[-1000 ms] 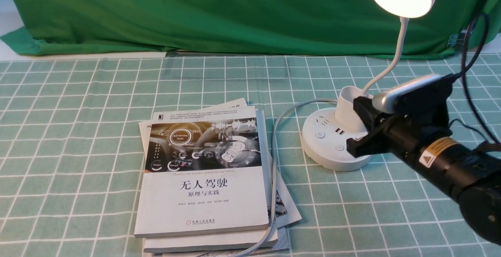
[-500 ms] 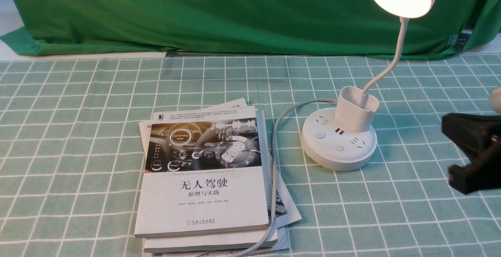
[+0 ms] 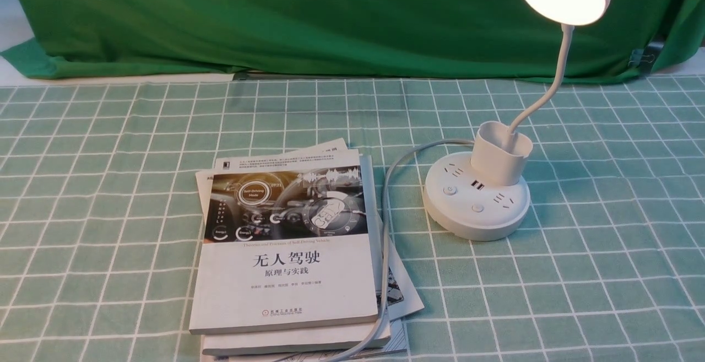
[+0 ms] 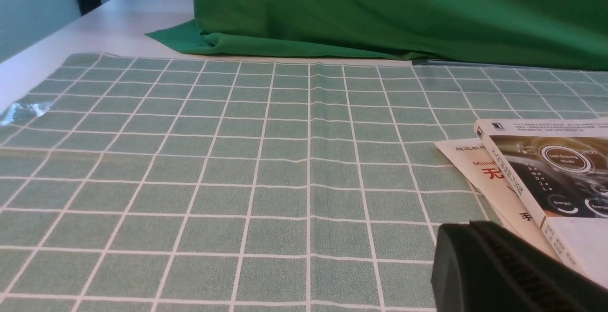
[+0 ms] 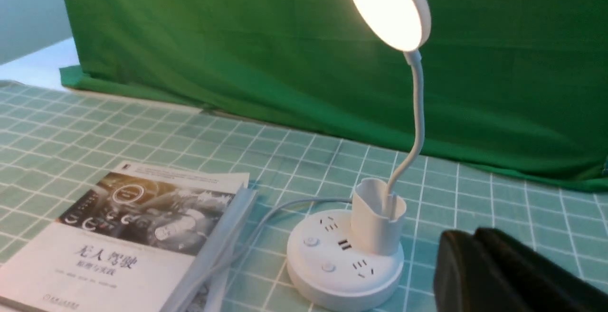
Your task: Turn on the table lamp.
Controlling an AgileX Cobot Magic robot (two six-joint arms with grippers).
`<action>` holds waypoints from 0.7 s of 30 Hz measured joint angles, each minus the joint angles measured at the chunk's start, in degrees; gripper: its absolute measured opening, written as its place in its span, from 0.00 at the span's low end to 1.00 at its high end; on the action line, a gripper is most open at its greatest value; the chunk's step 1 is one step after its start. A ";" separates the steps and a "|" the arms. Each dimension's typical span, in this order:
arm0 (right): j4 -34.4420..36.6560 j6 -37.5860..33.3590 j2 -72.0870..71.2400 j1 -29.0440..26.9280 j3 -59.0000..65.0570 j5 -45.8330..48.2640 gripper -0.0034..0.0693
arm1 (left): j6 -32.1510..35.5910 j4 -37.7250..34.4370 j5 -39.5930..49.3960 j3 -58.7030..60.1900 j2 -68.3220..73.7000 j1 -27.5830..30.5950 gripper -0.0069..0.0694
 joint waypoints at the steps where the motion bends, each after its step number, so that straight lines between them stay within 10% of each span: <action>1: 0.00 -0.07 -1.20 0.00 0.10 0.46 0.17 | 0.00 0.00 0.00 0.00 0.00 0.00 0.12; 9: -0.18 0.20 -10.08 -2.26 10.87 -5.86 0.20 | 0.00 0.00 0.00 0.00 0.00 0.00 0.12; 21: -0.23 2.30 -15.06 -24.76 30.50 -16.81 0.26 | 0.00 0.00 0.00 0.00 0.00 0.00 0.12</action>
